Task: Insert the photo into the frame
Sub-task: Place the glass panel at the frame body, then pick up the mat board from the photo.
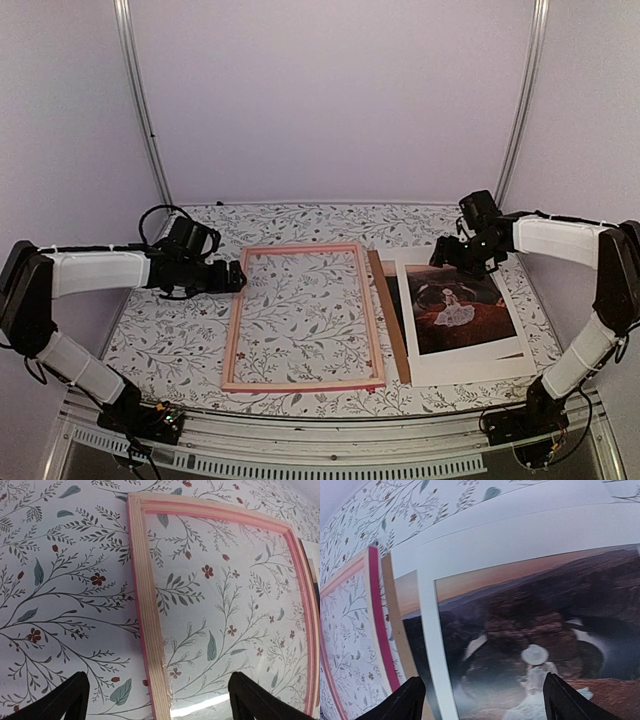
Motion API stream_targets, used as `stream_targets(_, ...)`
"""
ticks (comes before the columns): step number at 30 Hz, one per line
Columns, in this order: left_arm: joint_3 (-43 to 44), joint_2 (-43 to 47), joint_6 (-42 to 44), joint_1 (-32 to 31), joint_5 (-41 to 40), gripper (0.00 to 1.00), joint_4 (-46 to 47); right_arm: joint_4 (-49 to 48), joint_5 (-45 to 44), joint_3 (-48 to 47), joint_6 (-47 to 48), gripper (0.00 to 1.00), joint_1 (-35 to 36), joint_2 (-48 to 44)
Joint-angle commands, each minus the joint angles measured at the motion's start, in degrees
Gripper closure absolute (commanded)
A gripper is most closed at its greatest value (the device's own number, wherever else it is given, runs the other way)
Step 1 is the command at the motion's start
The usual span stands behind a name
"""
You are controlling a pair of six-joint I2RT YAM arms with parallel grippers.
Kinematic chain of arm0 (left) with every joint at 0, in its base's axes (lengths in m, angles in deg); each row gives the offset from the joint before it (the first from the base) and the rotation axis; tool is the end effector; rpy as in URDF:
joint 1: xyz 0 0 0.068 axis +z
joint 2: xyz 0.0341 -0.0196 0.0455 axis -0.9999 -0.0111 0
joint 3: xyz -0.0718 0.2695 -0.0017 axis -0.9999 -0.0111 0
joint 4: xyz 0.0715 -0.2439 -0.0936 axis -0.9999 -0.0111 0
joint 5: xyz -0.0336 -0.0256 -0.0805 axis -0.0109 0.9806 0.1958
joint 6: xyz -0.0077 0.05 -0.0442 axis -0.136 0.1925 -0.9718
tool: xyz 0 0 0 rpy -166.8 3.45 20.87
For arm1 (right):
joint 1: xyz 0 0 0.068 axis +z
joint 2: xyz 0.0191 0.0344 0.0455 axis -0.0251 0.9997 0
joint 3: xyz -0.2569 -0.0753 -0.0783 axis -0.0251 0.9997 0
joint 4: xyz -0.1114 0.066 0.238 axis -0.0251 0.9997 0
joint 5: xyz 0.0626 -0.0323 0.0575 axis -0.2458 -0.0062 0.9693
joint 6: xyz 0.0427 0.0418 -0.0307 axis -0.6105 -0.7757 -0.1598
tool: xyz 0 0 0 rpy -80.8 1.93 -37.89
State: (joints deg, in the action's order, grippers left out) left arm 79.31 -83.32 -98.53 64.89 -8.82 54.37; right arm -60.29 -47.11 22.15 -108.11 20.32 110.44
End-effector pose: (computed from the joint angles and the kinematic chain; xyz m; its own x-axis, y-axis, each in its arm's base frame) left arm 0.2779 -0.1253 0.1722 -0.8128 -0.1390 -0.5657 0.0297 0.9600 -0.2785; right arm 0.3279 0.1332 0.1947 -0.8768 0.2038 -0.4355 0.0708 0.9506 0.3023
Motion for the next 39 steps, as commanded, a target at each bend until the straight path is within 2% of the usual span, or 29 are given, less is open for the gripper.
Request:
stream_targets(1, -0.3, 0.2, 1.2, -3.0, -0.7, 0.00, 0.5, 2.7, -1.7, 5.0, 4.1, 0.10, -8.9, -6.8)
stream_targets(3, -0.5, 0.9, 1.3, -3.8, -0.7, 0.00, 0.7, 2.9, -2.1, 6.8, 5.0, 0.06, -13.2, -9.0)
stream_targets(7, -0.5, 3.1, 1.5, -5.8, -1.0, 0.00, 0.7, 2.4, -2.1, 9.4, 6.4, 0.06, -20.9, -10.8)
stream_targets(11, -0.7, 6.1, 1.0, -7.7, -2.0, 0.00, 0.7, 0.5, -0.3, 11.8, 7.9, 0.09, -27.8, -10.4)
stream_targets(15, -1.2, 8.3, 0.4, -8.3, -2.0, 0.00, 0.8, -2.1, 1.8, 13.4, 9.4, 0.13, -31.7, -8.6)
stream_targets(22, -0.9, 7.1, 0.2, -8.6, -1.1, 0.00, 0.7, -3.5, 5.3, 13.2, 12.6, 0.25, -34.0, -3.6)
stream_targets(28, 0.1, 5.2, 0.3, -9.0, -0.9, 0.00, 0.7, -4.8, 8.8, 13.0, 14.2, 0.27, -36.2, -1.0)
stream_targets(39, 0.9, 3.4, 0.5, -9.7, -0.6, 0.00, 0.7, -5.2, 10.3, 10.9, 15.6, 0.34, -36.3, 3.6)
